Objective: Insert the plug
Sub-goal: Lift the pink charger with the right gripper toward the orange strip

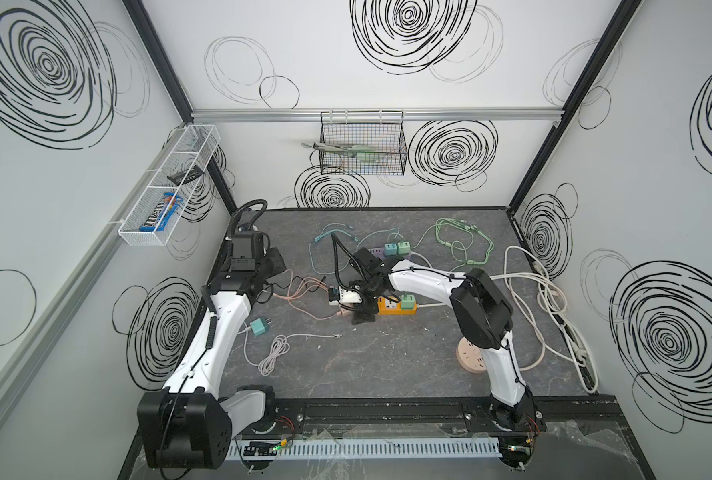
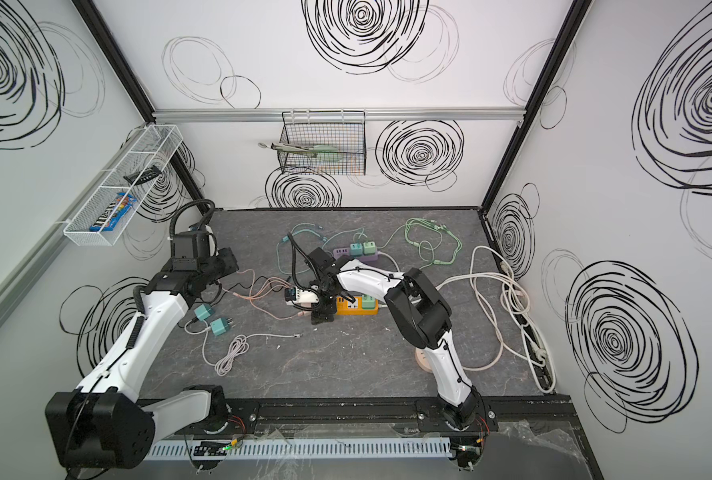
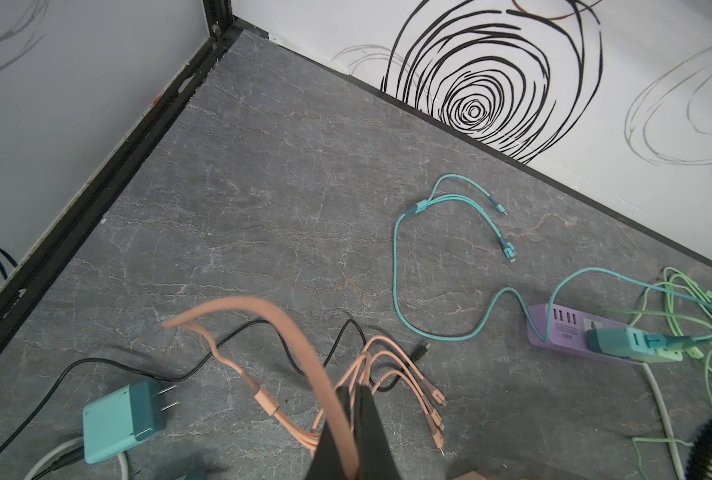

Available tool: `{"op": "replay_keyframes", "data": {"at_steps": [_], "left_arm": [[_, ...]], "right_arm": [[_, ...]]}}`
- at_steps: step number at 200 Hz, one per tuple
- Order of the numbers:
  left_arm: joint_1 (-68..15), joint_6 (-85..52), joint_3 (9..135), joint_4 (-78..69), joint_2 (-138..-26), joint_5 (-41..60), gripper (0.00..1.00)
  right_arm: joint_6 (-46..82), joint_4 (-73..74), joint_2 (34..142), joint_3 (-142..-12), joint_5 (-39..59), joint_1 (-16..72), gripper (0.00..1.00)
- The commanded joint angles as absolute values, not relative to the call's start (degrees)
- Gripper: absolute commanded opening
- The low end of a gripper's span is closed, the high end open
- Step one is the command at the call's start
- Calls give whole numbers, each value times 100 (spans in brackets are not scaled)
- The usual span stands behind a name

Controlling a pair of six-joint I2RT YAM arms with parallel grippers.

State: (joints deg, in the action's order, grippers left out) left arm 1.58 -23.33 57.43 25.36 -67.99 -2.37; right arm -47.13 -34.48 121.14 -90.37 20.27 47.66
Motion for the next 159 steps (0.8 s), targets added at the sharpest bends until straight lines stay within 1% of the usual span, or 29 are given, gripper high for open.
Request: {"op": "replay_keyframes", "data": {"at_steps": [1, 27, 58, 81, 100, 159], "left_arm": [[132, -2263, 5810, 2373, -6744, -193, 0], [123, -2246, 5749, 2372, -6706, -184, 0], [129, -2232, 5731, 2399, -6672, -198, 0], [132, -2198, 5724, 2408, -6653, -226, 0], [132, -2175, 5722, 2424, -6651, -246, 0], [132, -2180, 5712, 2417, -6696, -196, 0]], "right_arm": [[-4516, -3510, 12108, -9001, 1812, 4711, 88], [-4548, -3438, 12173, -9195, 1489, 4684, 90], [-4775, -3746, 12118, -9560, 1683, 4676, 94], [-4927, -3497, 11901, -9339, 1836, 4674, 94], [-4987, -3194, 11819, -9153, 1641, 4648, 94], [-5526, -3908, 12593, -9980, 1311, 4520, 94]]}}
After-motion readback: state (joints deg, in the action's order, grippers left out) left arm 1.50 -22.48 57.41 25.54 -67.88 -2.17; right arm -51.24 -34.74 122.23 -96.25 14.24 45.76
